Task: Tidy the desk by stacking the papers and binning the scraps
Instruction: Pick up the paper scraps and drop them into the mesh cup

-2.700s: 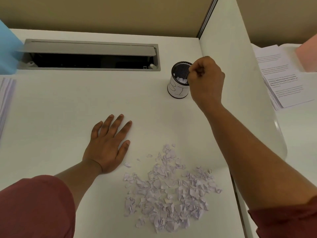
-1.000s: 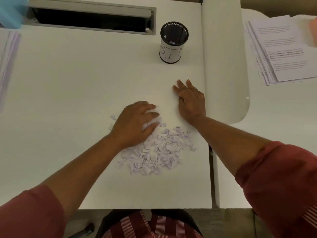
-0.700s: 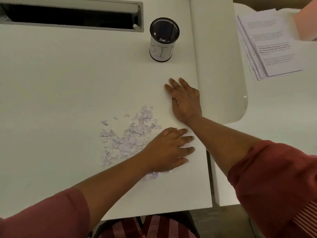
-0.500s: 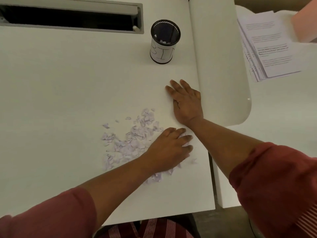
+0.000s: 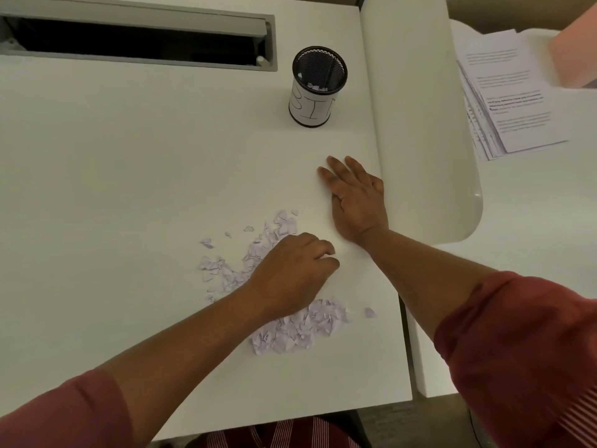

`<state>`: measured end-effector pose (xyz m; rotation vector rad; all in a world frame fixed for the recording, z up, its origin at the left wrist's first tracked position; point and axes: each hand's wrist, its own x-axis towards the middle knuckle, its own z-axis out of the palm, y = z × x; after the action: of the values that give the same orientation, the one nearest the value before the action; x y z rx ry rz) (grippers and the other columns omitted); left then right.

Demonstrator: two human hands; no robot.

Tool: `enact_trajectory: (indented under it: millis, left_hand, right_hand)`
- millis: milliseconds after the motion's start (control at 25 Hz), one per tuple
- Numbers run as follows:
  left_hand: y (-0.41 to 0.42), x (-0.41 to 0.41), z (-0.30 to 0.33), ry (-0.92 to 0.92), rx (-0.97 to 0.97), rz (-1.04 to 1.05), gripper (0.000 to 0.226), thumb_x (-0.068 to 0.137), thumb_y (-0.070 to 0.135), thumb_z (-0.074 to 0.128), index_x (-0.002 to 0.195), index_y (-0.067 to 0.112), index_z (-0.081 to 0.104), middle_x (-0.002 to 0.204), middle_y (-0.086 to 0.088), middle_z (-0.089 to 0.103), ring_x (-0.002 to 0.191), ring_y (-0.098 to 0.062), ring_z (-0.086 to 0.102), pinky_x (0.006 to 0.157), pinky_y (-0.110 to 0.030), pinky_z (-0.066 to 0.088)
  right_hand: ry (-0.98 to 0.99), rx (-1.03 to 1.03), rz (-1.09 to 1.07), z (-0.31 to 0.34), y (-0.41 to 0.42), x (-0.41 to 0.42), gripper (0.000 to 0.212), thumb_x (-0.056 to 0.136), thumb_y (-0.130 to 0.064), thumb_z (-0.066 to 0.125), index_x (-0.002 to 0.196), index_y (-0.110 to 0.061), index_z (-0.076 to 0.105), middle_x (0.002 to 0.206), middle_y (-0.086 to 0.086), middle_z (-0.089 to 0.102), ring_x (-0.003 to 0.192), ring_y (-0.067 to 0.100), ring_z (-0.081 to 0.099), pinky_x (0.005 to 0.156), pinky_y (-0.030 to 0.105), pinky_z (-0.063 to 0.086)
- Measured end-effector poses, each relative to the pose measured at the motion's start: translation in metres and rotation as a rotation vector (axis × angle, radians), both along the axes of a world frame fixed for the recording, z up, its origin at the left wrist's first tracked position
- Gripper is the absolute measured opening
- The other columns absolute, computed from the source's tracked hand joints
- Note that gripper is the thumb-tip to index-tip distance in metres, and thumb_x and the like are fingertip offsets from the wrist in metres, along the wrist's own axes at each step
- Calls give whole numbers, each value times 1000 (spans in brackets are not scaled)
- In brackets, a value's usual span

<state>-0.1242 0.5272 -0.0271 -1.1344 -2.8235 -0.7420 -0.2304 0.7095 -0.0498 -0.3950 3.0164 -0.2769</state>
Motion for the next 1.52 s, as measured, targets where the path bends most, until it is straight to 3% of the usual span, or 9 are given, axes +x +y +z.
enact_trajectory:
  millis: [120,200,360,720,920,1000,1320,1440,1520]
  left_hand:
    - [20,16,5,57,20,-188,19,95,24,60,107,21,74,123,1,69,119,-26,61,93,-42,47]
    - [41,32,-1,54,-31,-340,31,104,31,46,125,24,68,139,1,62,137,-27,49,110,-45,38]
    - [56,46,-16,39,-174,-307,43,106,39,43,140,17,57,154,-4,48,150,-32,30,123,-48,22]
    - [-1,27,-5,41,-191,2,41,103,40,45,125,15,68,148,-7,55,144,-32,41,117,-49,31]
    - [35,44,-4,1,-165,-380,44,104,43,45,139,21,58,154,-2,48,150,-28,32,122,-48,24]
    - [44,53,-8,4,-208,-393,44,105,43,43,137,19,61,154,-1,49,150,-28,31,124,-46,18]
    - [3,31,-4,78,-256,-18,42,103,41,45,119,13,71,154,-7,49,149,-33,33,122,-51,22]
    - [-8,18,1,35,-275,128,31,97,39,59,112,18,73,153,-10,50,146,-38,37,116,-58,29]
    - [-11,12,2,-20,-300,198,30,85,34,76,111,19,74,144,-11,58,133,-40,51,102,-56,45]
  right_hand:
    - [-4,-2,-6,-2,-1,1,54,98,-20,35,150,-32,45,162,-8,35,152,23,24,113,44,22]
    - [-6,1,-6,-1,1,1,54,98,-21,34,150,-31,45,162,-8,35,152,24,24,113,44,22]
    - [-3,5,-3,-1,1,1,57,96,-24,30,150,-31,45,162,-7,35,152,24,24,113,43,22]
    - [5,-5,-4,0,0,2,57,95,-24,29,150,-30,46,161,-6,37,151,25,26,114,46,23]
    - [-14,-8,-12,2,-1,1,57,96,-22,30,150,-30,45,161,-7,36,152,24,25,115,46,23]
    - [-20,-7,-8,3,0,2,56,97,-22,30,151,-30,44,162,-7,35,153,24,23,116,46,22]
    - [-23,-14,-13,1,1,1,56,97,-21,34,150,-31,44,162,-7,35,152,25,24,115,46,21]
    - [-16,-8,-13,1,0,2,56,97,-22,31,151,-31,44,162,-7,35,152,24,24,115,45,20]
    - [-15,-5,-13,1,0,2,57,96,-22,30,151,-31,43,162,-7,34,152,24,23,116,45,20]
